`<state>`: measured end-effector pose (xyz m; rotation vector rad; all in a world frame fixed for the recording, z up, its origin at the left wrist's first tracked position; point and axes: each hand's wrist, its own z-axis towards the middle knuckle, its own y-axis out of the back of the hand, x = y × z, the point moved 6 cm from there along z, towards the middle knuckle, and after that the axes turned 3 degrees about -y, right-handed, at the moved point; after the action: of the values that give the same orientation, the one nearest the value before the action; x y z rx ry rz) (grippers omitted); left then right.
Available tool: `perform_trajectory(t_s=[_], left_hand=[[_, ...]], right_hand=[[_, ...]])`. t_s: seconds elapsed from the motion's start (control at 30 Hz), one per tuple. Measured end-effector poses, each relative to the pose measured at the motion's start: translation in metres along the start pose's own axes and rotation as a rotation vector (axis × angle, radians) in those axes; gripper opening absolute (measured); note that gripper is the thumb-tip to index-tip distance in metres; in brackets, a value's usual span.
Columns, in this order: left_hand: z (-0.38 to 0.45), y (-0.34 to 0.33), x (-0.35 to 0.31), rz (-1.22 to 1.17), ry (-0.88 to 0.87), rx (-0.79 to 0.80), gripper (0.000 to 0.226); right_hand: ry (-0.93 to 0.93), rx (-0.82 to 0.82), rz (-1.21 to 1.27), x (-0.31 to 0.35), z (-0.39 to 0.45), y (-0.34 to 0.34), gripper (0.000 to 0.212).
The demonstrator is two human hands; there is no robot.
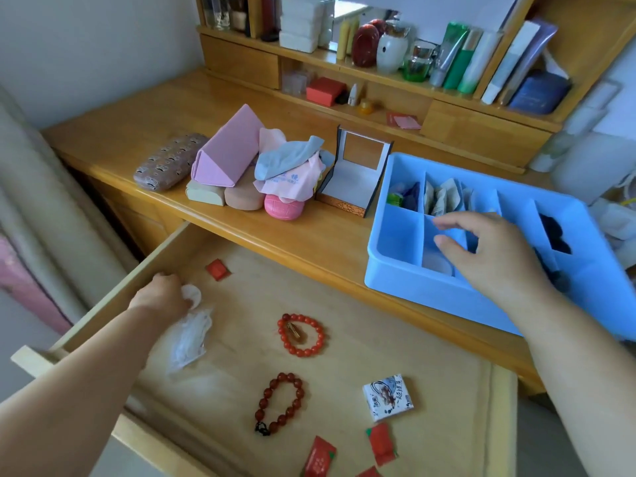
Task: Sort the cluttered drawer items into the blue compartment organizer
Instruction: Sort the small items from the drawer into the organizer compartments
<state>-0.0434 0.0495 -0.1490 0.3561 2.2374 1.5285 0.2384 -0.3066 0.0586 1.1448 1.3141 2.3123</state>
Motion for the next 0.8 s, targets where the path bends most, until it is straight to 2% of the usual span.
perform_trajectory(t_s=[0.07,0.13,0.2,0.27,0.33,0.4,0.47,0.57,0.67,0.73,0.8], left_hand=[[-0.016,0.013,-0.002,-0.065,-0.052,-0.088,0.018],[-0.044,0.033,-0.018,-0.226,-0.150,-0.255,0.011],[-0.085,0.049,-0.053,-0.504,-0.296,-0.280,0.007],[-0.132,0.056,-0.099,-0.764,-0.425,-0.154,0.013],[-0.176,0.058,-0.147,-0.918,-0.545,0.002,0.008],[-0.209,0.060,-0.187,-0.990,-0.637,0.114,0.006],[-0.227,0.062,-0.212,-1.042,-0.676,0.147,0.004],[-0.231,0.061,-0.225,-1.172,-0.698,0.154,0.011],[-0.217,0.036,-0.202,-1.093,-0.583,0.094,0.019],[-0.205,0.007,-0.173,-0.979,-0.484,0.065,0.020],[-0.193,-0.020,-0.140,-0.810,-0.387,0.028,0.022]], right_hand=[[0.176,-0.206,-0.022,0.024,-0.018,0.016,0.018],[0.316,-0.300,0.007,0.046,-0.044,0.021,0.015],[0.360,-0.195,0.129,0.059,-0.067,0.009,0.011],[0.232,0.066,0.305,0.065,-0.083,-0.015,0.006],[0.075,0.276,0.449,0.067,-0.094,-0.034,0.022],[-0.031,0.339,0.559,0.063,-0.098,-0.038,0.026],[-0.098,0.323,0.603,0.055,-0.094,-0.026,0.017],[-0.127,0.219,0.517,0.039,-0.074,0.006,0.014],[-0.141,0.046,0.399,0.016,-0.036,0.046,0.023],[-0.188,0.070,0.203,0.001,-0.010,0.050,0.018],[-0.220,0.198,-0.077,-0.008,0.008,0.034,0.017]])
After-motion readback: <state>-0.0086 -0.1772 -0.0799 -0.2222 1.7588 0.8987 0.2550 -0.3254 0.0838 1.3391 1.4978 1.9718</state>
